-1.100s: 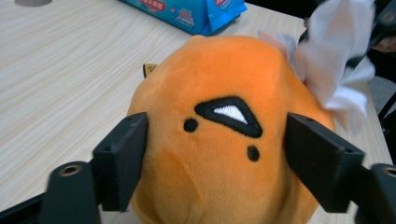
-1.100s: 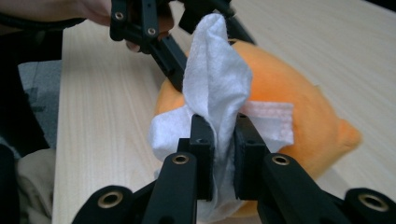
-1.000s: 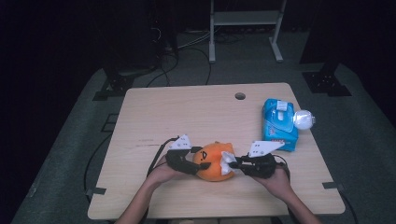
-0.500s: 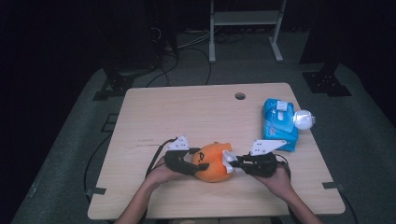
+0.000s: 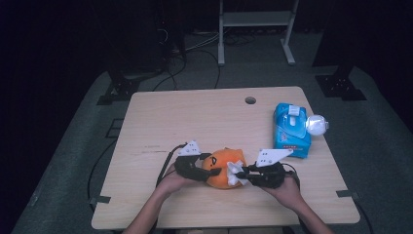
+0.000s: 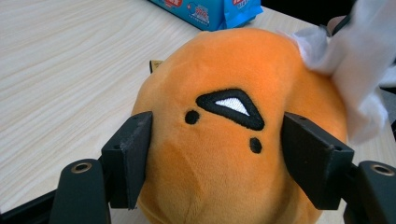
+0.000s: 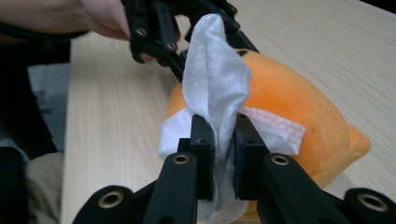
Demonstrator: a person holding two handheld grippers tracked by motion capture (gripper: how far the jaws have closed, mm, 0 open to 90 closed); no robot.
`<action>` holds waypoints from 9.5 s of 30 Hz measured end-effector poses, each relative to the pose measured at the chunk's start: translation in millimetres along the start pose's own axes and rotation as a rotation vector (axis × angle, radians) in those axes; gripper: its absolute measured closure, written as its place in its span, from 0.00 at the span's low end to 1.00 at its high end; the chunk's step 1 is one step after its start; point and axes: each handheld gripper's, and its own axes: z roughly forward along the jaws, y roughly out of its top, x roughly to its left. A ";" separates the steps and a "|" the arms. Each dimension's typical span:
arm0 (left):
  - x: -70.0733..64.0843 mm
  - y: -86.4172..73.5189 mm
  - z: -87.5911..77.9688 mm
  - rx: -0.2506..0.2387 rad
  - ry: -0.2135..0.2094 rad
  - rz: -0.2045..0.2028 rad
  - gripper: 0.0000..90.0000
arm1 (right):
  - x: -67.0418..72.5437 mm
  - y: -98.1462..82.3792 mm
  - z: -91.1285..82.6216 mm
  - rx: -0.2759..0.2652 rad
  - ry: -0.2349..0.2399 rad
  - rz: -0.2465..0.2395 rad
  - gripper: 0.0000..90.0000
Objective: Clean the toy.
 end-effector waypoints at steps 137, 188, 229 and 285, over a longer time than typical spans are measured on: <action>-46.1 18.1 9.9 0.026 -0.002 0.278 0.23 | -11.9 7.1 -11.5 -0.044 -0.095 0.054 0.90; -14.2 7.1 -5.9 -0.020 -0.023 0.131 0.44 | -18.7 -3.6 -14.1 0.000 -0.137 0.062 0.90; 3.0 -1.2 -11.1 -0.042 0.010 -0.007 0.46 | -16.9 -10.2 -18.4 -0.003 -0.044 0.106 0.90; -48.4 24.0 13.2 -0.086 0.116 0.231 0.41 | -18.9 13.6 -11.4 -0.106 -0.055 0.087 0.90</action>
